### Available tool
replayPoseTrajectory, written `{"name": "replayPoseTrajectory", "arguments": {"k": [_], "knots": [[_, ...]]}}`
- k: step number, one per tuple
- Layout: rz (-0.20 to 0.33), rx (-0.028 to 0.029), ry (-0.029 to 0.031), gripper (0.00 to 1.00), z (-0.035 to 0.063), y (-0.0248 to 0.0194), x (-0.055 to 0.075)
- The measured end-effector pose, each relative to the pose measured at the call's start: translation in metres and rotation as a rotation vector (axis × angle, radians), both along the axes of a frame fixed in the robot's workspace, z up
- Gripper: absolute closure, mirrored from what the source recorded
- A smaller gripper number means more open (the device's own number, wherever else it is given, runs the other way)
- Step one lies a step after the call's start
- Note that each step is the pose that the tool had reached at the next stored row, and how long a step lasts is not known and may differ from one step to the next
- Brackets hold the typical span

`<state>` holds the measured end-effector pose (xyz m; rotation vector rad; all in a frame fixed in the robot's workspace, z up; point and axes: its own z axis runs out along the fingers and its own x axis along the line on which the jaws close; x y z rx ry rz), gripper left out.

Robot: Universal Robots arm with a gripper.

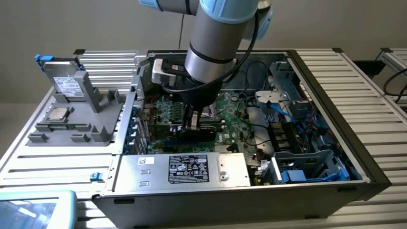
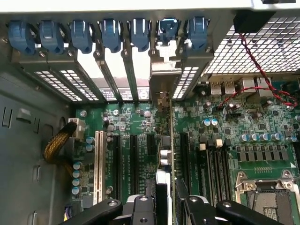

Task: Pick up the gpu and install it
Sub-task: 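Insert the gpu into the slot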

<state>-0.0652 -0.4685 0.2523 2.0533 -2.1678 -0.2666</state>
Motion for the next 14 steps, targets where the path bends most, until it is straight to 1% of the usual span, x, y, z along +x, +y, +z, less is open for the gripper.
{"name": "replayPoseTrajectory", "arguments": {"k": [3,4,8,9,11,13,14], "knots": [[0.0,-0.0006,-0.0003,0.72,0.0001,0.0001,0.0],[0.0,0.0001,-0.0014,0.72,0.0018,0.0002,0.0],[0.0,-0.0008,-0.0002,0.72,0.02,0.0001,0.0],[0.0,-0.0017,-0.0001,0.72,0.0231,0.0001,0.0],[0.0,-0.0044,-0.0003,0.72,0.0238,0.0002,0.0],[0.0,-0.0058,-0.0021,0.72,0.0239,0.0001,0.0],[0.0,-0.0062,-0.0065,0.72,0.0239,0.0001,0.0]]}}
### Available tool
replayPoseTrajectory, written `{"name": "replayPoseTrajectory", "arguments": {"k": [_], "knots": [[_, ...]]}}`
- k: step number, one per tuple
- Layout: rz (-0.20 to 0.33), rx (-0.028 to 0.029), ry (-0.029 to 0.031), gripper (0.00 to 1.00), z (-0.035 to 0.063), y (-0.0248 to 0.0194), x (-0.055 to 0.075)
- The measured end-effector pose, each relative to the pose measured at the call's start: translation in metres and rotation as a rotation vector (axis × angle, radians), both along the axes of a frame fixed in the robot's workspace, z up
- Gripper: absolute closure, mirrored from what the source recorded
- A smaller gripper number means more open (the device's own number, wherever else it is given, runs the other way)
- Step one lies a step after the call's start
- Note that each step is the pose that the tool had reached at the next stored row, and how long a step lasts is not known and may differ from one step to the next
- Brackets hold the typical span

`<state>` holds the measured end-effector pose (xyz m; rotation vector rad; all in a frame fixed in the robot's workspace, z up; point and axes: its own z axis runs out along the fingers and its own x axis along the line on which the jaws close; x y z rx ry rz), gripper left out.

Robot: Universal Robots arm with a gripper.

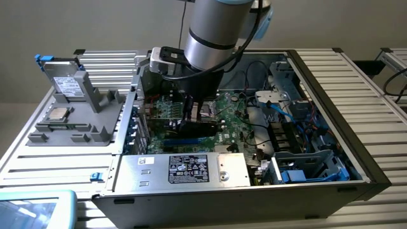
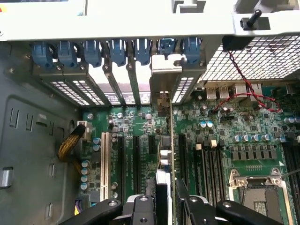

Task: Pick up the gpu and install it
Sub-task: 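Insert the gpu into the slot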

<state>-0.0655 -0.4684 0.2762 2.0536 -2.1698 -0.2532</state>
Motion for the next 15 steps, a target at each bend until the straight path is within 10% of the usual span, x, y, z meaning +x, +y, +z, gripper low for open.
{"name": "replayPoseTrajectory", "arguments": {"k": [4,15], "knots": [[0.0,-0.0008,-0.0342,0.72,-0.0007,0.0002,-0.002],[0.0,-0.0017,-0.0342,0.72,-0.0007,0.0001,-0.0031]]}}
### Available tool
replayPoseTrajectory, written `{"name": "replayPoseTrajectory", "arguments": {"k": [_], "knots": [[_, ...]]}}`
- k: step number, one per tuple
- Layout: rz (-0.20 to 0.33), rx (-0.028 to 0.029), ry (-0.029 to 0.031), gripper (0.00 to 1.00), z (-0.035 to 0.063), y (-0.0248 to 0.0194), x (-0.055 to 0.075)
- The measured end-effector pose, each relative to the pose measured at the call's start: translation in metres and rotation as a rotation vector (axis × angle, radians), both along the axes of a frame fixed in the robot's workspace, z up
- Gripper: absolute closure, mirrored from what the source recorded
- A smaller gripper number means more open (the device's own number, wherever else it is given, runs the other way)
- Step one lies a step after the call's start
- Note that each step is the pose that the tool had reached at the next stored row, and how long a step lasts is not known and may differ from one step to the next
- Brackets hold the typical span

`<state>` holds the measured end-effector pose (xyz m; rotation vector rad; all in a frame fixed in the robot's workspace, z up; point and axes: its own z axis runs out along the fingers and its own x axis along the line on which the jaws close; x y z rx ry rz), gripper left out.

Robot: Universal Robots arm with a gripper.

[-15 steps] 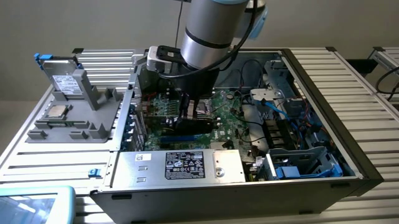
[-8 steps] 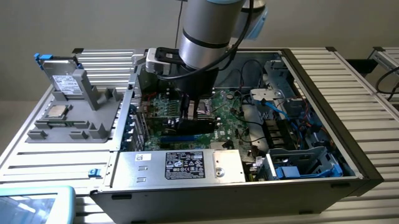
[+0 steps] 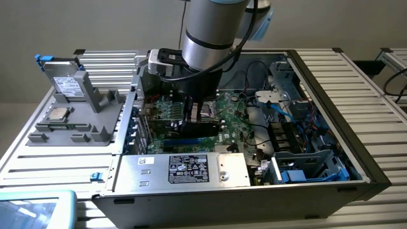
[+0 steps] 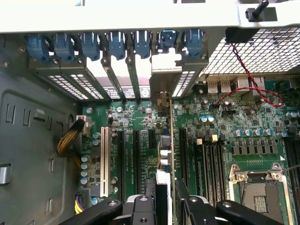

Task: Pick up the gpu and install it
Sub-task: 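Insert the gpu into the slot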

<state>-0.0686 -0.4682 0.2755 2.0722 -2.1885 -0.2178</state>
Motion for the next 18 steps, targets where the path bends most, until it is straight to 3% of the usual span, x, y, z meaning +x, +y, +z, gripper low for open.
{"name": "replayPoseTrajectory", "arguments": {"k": [5,12,14,16,18], "knots": [[0.0,0.0001,0.0004,0.72,-0.0023,0.0,-0.001],[0.0,0.0001,0.0065,0.72,-0.012,0.0,-0.003],[0.0,0.0,0.0116,0.72,-0.0143,-0.0001,-0.004],[-0.001,-0.0003,0.0221,0.72,-0.0144,-0.0001,-0.005],[-0.001,-0.0002,0.0281,0.72,-0.0144,-0.0002,-0.005]]}}
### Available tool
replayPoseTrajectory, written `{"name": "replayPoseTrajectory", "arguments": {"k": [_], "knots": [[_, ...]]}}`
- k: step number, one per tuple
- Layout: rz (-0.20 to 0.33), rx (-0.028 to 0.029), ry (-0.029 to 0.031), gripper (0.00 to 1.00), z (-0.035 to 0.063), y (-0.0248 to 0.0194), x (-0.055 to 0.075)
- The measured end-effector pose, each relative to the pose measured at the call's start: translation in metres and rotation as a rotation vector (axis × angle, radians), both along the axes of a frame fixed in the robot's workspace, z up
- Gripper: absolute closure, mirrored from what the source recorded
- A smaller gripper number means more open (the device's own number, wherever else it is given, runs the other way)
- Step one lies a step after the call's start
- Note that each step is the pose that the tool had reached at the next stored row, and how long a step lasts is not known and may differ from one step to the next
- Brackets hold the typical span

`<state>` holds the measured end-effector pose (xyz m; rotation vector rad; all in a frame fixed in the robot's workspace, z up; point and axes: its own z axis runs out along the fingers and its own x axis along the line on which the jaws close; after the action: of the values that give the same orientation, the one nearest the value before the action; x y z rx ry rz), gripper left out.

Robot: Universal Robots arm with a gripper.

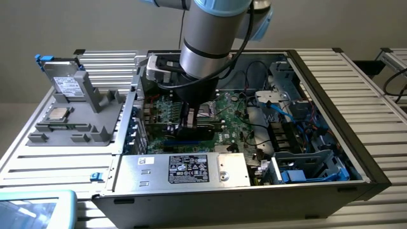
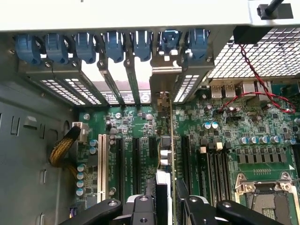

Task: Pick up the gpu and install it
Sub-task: 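Insert the gpu into the slot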

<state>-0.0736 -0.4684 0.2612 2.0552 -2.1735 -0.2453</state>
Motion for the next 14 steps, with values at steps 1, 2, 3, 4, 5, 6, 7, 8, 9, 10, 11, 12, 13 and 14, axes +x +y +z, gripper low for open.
{"name": "replayPoseTrajectory", "arguments": {"k": [1,2,3,4,5,6,7,8,9,10,11,12,13,14], "knots": [[0.0,0.0002,0.0009,0.72,-0.0001,0.0,0.0],[0.0,0.0004,0.0009,0.72,-0.0002,-0.0001,0.0001],[0.0,0.0004,0.001,0.72,-0.0002,-0.0001,0.0],[0.0,0.0003,0.001,0.72,-0.0002,-0.0004,0.0],[0.0,0.0004,0.001,0.72,-0.0002,-0.001,-0.0001],[0.0,0.0003,0.001,0.72,-0.0002,-0.0021,-0.0004],[0.0,0.0004,0.001,0.72,-0.0003,-0.003,-0.0007],[0.0,0.0007,0.001,0.72,-0.0005,-0.0033,-0.001],[0.0,0.0006,0.001,0.72,-0.0004,-0.0033,-0.0011],[0.0,0.0005,0.0011,0.72,-0.0005,-0.0033,-0.0012],[-0.005,0.0004,0.0014,0.72,-0.0009,-0.0022,-0.0014],[-0.009,0.0005,0.0021,0.72,-0.0017,0.0007,-0.0013],[-0.01,0.0005,0.0021,0.72,-0.0021,0.0006,-0.0029],[-0.01,0.0006,0.002,0.72,-0.0023,0.0003,-0.0038]]}}
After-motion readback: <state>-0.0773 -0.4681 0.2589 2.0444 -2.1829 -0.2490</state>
